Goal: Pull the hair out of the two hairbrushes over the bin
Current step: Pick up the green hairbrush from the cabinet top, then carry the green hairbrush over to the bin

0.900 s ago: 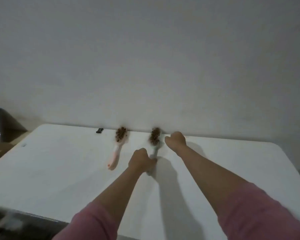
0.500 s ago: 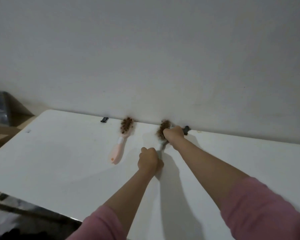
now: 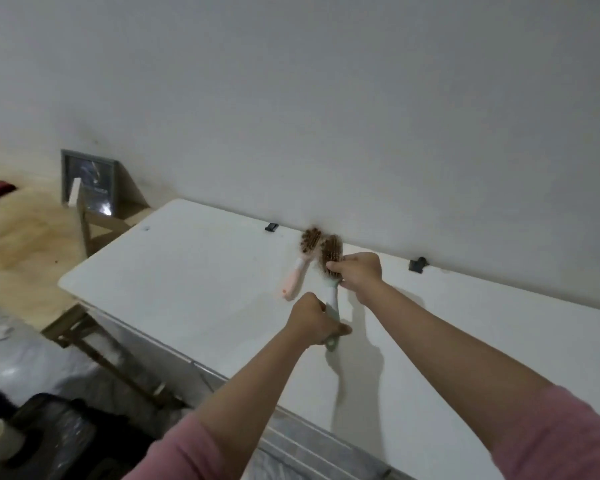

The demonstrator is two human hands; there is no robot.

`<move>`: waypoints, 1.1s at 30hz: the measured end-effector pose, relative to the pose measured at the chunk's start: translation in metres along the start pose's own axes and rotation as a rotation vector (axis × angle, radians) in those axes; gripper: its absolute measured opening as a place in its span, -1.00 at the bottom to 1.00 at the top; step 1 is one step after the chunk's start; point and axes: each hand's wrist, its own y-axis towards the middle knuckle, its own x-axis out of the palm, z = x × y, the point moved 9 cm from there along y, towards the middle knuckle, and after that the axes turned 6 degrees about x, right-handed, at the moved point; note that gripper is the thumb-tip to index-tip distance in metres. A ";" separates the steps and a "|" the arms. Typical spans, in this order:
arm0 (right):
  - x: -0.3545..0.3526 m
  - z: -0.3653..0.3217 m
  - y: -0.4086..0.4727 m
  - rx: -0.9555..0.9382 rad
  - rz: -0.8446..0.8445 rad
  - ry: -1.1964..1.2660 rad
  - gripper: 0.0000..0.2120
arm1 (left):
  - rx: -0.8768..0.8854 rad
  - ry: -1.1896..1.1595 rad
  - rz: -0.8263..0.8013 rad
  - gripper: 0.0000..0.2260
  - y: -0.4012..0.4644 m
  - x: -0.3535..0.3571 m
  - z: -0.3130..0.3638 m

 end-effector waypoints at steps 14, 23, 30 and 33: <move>0.245 -0.020 -0.190 -0.145 -0.512 -0.039 -0.78 | -0.150 -0.389 0.281 -0.70 -0.160 -0.166 -0.152; 0.371 0.062 -0.273 -0.175 -0.736 -0.185 -0.84 | -0.219 -0.608 0.448 -0.91 -0.237 -0.184 -0.271; 0.426 0.150 -0.307 -0.249 -0.866 -0.341 -0.56 | -0.251 -0.702 0.616 -0.94 -0.264 -0.158 -0.370; 0.430 0.175 -0.311 -0.276 -0.871 -0.379 -0.61 | -0.257 -0.740 0.657 -0.85 -0.271 -0.141 -0.394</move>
